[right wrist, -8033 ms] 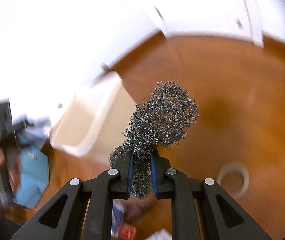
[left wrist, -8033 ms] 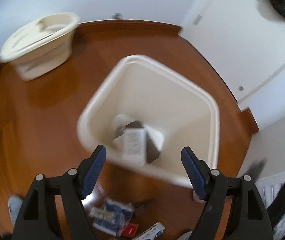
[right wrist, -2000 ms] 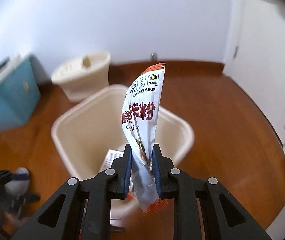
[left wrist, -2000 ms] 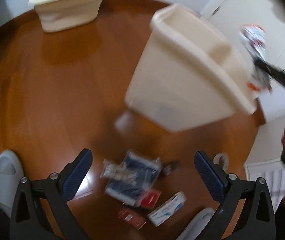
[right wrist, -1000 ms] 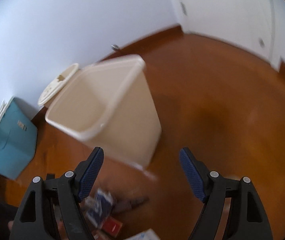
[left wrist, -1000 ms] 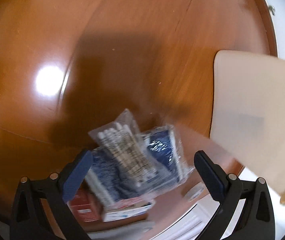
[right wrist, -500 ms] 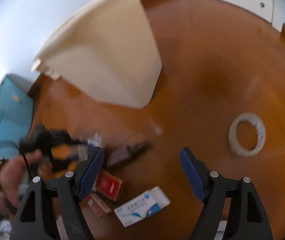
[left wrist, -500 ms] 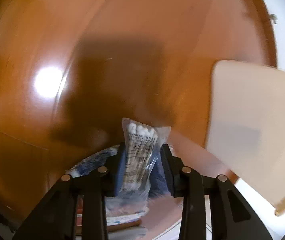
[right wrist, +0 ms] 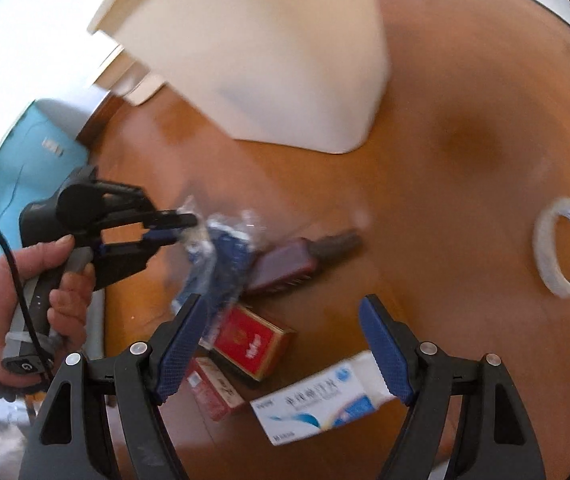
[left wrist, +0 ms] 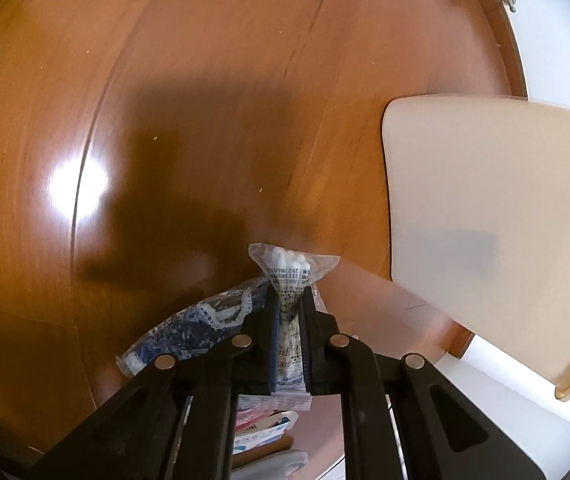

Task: Collect trash
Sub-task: 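Grasp the cotton swab bag with the left gripper while the right gripper grasps the blue glove packet, then drop the glove packet from the right gripper while the left gripper drops the swab bag into the wastebasket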

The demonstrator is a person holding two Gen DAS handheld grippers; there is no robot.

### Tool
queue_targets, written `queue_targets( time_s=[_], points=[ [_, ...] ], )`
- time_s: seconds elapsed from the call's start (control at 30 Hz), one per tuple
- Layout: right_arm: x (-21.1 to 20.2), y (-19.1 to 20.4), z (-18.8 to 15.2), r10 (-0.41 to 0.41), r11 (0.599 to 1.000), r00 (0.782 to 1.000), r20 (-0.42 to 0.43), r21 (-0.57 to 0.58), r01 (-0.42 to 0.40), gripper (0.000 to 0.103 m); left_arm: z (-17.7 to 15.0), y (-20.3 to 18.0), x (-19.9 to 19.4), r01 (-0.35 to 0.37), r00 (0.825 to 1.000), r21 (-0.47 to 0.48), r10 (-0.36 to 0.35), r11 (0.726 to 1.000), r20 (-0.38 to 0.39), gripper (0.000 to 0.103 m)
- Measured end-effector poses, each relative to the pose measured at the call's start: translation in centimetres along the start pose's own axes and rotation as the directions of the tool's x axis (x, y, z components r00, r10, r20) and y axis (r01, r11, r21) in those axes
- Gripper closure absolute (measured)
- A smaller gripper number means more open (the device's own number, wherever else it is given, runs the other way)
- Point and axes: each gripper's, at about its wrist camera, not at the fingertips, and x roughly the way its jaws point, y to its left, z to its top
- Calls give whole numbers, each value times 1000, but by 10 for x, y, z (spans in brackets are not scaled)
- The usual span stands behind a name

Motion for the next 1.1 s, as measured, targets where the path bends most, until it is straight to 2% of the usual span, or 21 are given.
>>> queue_targets(
  time_s=[0.07, 0.17, 0.27, 0.33, 0.43, 0.5, 0.57, 0.6, 0.67, 0.7, 0.77, 0.87, 1.0, 1.1],
  points=[
    [5, 4, 6, 32, 999, 999, 6, 8, -32, 23, -4, -9, -8, 27, 1000, 23, -27, 999, 0, 95],
    [13, 9, 14, 91, 996, 995, 37, -1, -91, 23, -13, -27, -41, 65, 997, 91, -68, 994, 33, 95],
    [37, 15, 26, 102, 995, 995, 18, -22, -102, 23, -15, -33, -73, 53, 994, 136, -65, 989, 92, 95],
    [56, 17, 36, 118, 993, 993, 4, -30, -118, 23, -11, -23, -90, 54, 993, 125, -66, 991, 100, 95],
    [88, 18, 43, 106, 994, 993, -47, -35, -108, 24, -12, -20, -91, 36, 994, 110, -47, 993, 102, 95],
    [103, 20, 44, 106, 993, 991, -78, -40, -109, 32, -12, -18, -87, 41, 994, 87, -49, 995, 97, 95],
    [116, 27, 41, 106, 988, 988, -110, -97, -117, 49, -10, -20, -83, 46, 995, 80, -53, 996, 88, 95],
    [122, 31, 39, 90, 986, 987, -130, -125, -107, 54, -9, -12, -87, 51, 995, 83, -58, 995, 82, 95],
    [125, 38, 37, 81, 978, 987, -140, -179, -106, 75, -10, -13, -91, 56, 995, 93, -63, 994, 75, 95],
    [128, 40, 36, 81, 975, 985, -150, -193, -109, 80, -10, -15, -89, 57, 995, 97, -65, 994, 73, 95],
    [126, 43, 34, 84, 969, 986, -144, -219, -115, 91, -11, -14, -95, 57, 995, 112, -66, 992, 75, 95],
    [110, 48, 35, 117, 963, 988, -101, -231, -137, 93, -7, -17, -102, 55, 993, 137, -69, 989, 97, 95],
    [69, 44, 31, 178, 964, 984, -26, -197, -179, 94, -12, -25, -130, 61, 986, 178, -87, 982, 140, 95],
    [27, 39, 27, 219, 962, 975, 42, -176, -208, 94, -20, -53, -154, 74, 977, 253, -121, 965, 175, 95]
  ],
)
